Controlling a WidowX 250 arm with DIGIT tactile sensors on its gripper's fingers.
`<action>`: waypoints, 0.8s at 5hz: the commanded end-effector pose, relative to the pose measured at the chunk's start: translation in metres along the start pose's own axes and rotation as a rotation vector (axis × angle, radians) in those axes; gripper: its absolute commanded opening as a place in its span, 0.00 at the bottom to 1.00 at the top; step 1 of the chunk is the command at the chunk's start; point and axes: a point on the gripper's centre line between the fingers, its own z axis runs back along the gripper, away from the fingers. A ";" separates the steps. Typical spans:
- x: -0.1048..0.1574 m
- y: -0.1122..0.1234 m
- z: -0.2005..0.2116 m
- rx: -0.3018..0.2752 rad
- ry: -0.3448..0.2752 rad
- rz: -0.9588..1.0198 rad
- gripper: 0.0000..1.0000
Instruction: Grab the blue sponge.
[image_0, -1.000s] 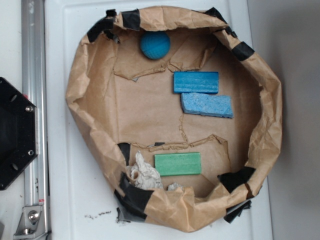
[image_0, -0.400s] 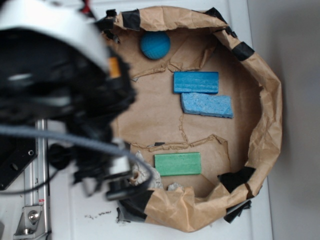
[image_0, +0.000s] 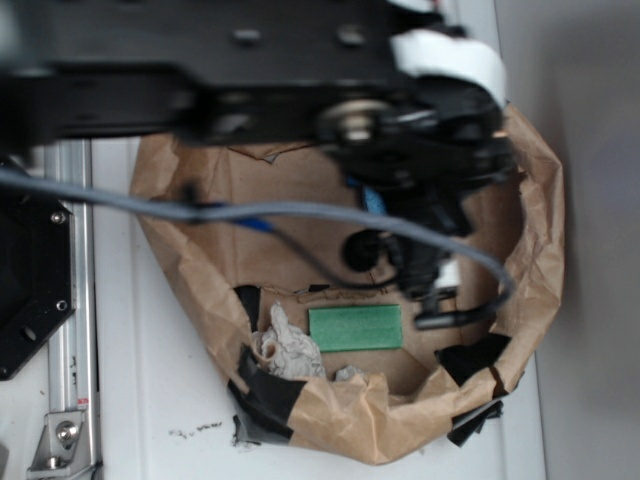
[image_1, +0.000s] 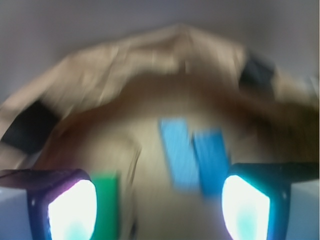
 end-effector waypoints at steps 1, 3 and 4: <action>0.021 0.002 -0.025 0.036 -0.043 -0.294 1.00; 0.003 0.008 -0.061 0.006 0.049 -0.303 1.00; -0.001 0.006 -0.079 0.019 0.088 -0.305 1.00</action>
